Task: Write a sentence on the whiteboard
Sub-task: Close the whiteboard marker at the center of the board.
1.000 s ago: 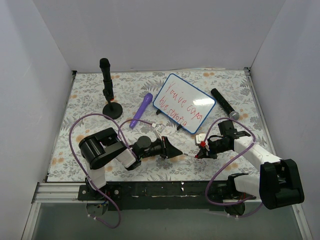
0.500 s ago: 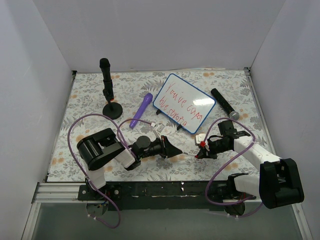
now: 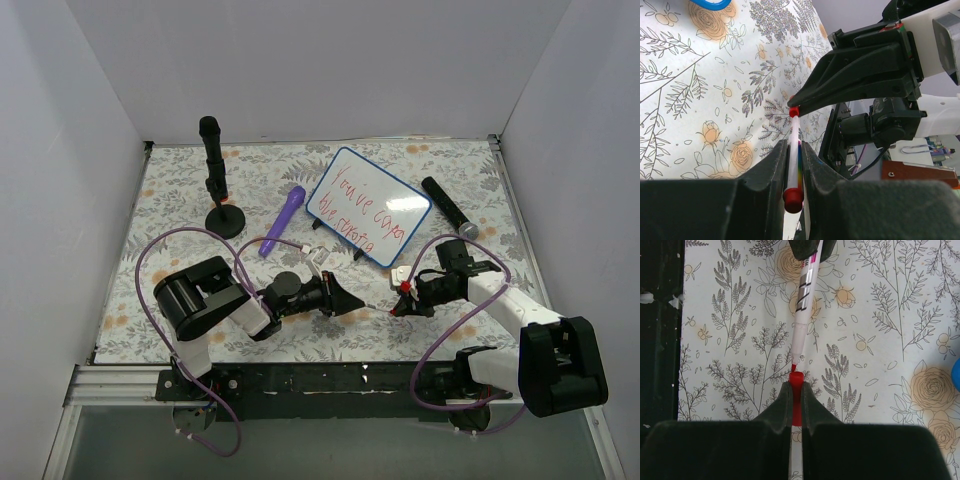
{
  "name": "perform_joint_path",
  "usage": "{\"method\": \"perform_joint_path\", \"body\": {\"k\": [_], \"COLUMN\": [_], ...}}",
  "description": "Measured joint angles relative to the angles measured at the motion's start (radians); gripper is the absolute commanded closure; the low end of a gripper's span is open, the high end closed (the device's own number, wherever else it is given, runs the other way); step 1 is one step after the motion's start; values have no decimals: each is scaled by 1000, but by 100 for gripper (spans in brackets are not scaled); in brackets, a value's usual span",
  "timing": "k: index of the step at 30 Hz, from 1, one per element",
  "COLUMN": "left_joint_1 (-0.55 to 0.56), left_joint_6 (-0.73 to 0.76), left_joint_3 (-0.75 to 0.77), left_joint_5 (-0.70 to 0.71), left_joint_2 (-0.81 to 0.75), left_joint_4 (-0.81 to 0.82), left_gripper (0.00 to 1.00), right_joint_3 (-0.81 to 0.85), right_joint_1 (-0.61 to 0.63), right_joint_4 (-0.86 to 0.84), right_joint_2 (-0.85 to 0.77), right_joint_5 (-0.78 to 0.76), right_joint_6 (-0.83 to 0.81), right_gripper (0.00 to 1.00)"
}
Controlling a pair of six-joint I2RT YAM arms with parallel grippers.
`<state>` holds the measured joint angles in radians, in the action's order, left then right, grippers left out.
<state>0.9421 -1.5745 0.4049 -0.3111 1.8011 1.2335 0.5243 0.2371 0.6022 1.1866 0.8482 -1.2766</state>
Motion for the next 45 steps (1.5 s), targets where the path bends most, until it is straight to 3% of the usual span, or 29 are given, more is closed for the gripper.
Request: {"method": "perform_joint_path", "body": {"k": [19,33,39,45], "left_joint_1": [0,21,44,70], "left_joint_6": [0,27,75,195], "left_joint_3": [3,64,117,193], "left_joint_5": [0,15,47,89], "left_joint_2": [5,47,102,95], "left_joint_4": [2,2,1,-126], "left_gripper": [100,100,100,100], "right_joint_3": [21,56,55,47], "right_joint_1": [27,25,14,11], "right_joint_4": [-8,-72,-84,-112], "right_joint_2": [18,51,59,76], "right_joint_5": [32,75,11,-50], "right_joint_6": [53,210,264,308], "right_gripper": [99,99,99,99]}}
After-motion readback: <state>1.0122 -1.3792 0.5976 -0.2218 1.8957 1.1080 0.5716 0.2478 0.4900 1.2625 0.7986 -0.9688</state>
